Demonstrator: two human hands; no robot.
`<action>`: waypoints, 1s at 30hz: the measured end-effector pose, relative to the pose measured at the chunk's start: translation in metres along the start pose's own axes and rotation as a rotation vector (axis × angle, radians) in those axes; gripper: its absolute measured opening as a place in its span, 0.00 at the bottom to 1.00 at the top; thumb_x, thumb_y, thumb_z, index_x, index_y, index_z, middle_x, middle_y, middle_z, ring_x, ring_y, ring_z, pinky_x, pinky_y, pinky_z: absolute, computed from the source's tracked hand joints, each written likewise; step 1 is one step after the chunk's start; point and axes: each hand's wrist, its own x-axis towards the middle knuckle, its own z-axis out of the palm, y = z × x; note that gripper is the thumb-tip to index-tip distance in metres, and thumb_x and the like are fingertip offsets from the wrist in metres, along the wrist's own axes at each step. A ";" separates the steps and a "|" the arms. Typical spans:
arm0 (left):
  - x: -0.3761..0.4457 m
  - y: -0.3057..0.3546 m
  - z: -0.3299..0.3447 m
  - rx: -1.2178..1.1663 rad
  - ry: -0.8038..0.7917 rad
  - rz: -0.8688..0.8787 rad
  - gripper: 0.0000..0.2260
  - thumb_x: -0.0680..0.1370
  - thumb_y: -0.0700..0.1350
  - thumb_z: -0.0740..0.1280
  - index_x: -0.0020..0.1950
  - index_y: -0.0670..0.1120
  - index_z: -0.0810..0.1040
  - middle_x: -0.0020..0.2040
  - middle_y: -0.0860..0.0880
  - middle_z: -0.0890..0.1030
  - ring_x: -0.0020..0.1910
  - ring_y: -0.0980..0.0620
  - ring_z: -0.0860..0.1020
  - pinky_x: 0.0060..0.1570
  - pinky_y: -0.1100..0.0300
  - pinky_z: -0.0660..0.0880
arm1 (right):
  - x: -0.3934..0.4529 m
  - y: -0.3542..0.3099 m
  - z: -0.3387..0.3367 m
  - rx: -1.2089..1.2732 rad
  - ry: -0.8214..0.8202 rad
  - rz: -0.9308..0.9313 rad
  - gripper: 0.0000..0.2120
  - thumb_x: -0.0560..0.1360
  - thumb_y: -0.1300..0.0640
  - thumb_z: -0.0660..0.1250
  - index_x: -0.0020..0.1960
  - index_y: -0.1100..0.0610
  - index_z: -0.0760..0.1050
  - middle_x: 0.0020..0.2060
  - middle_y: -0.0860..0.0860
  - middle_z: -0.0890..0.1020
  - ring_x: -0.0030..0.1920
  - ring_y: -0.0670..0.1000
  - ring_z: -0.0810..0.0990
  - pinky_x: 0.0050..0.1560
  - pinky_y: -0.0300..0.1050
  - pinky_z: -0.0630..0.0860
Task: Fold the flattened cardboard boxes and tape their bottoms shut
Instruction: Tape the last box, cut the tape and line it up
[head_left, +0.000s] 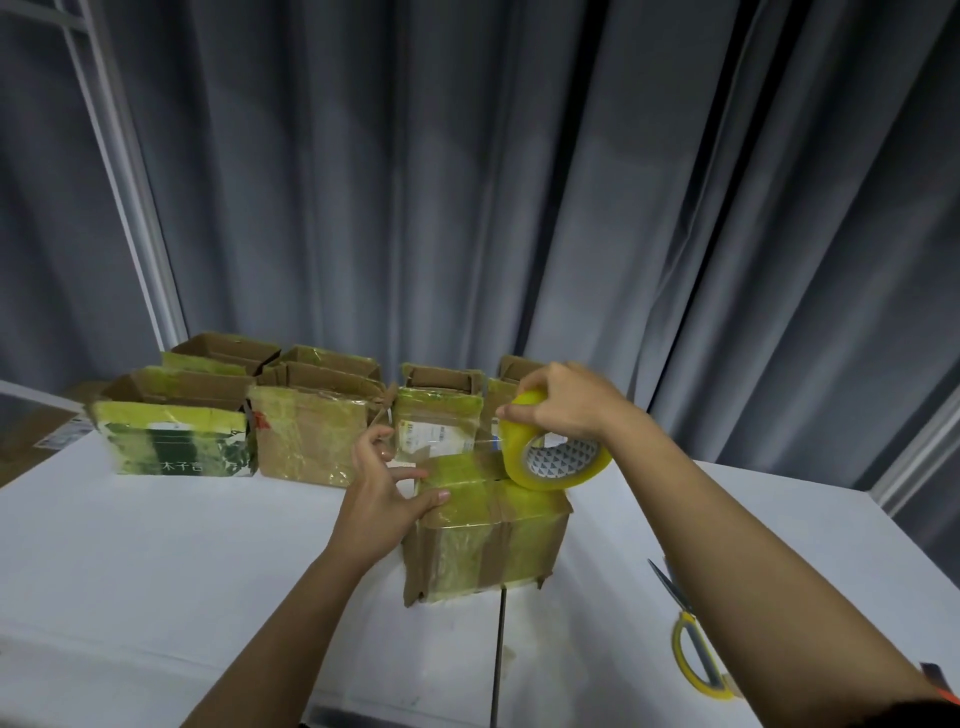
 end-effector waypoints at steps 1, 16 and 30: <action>-0.001 -0.002 0.001 -0.028 0.014 -0.008 0.39 0.63 0.45 0.80 0.61 0.56 0.55 0.61 0.44 0.69 0.46 0.68 0.79 0.42 0.76 0.70 | -0.001 -0.001 0.002 -0.017 0.005 -0.017 0.21 0.72 0.34 0.65 0.57 0.46 0.79 0.55 0.48 0.80 0.53 0.51 0.76 0.50 0.46 0.74; -0.012 0.009 -0.011 -0.253 0.032 -0.156 0.29 0.70 0.46 0.74 0.63 0.52 0.60 0.52 0.53 0.66 0.47 0.60 0.80 0.46 0.67 0.71 | 0.002 -0.006 0.011 -0.053 0.020 -0.061 0.14 0.73 0.37 0.65 0.53 0.43 0.81 0.52 0.45 0.81 0.47 0.48 0.75 0.43 0.43 0.68; -0.014 -0.004 -0.002 -0.443 0.116 -0.519 0.12 0.80 0.49 0.62 0.58 0.43 0.73 0.45 0.48 0.73 0.33 0.53 0.74 0.46 0.59 0.76 | 0.003 -0.019 0.016 -0.174 0.030 -0.100 0.19 0.73 0.36 0.64 0.58 0.44 0.78 0.57 0.48 0.81 0.55 0.53 0.78 0.44 0.44 0.68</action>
